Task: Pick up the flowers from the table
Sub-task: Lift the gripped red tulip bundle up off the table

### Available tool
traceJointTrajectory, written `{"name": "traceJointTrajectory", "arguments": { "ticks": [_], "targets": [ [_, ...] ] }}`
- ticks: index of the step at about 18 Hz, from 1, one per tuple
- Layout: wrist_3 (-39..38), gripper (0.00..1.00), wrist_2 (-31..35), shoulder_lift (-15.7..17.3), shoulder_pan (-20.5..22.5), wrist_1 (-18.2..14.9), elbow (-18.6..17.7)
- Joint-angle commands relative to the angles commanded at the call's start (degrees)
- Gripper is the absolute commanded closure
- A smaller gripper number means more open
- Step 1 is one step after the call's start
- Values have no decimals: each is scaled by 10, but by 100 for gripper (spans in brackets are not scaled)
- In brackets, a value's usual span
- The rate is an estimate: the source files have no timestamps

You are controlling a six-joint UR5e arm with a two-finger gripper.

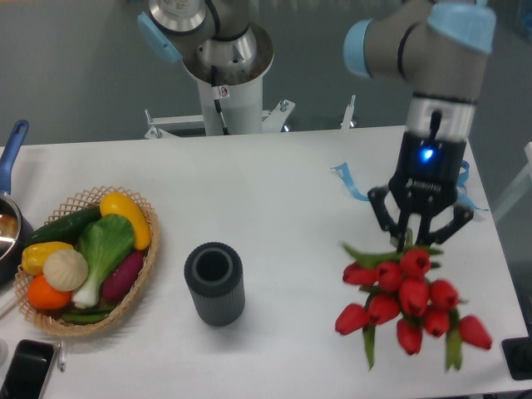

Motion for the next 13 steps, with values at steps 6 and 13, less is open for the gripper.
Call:
{"name": "traceJointTrajectory", "arguments": {
  "ticks": [6, 13],
  "targets": [
    [1, 76, -19, -1, 3, 1, 2],
    [3, 76, -18, -3, 0, 1, 3]
  ]
}}
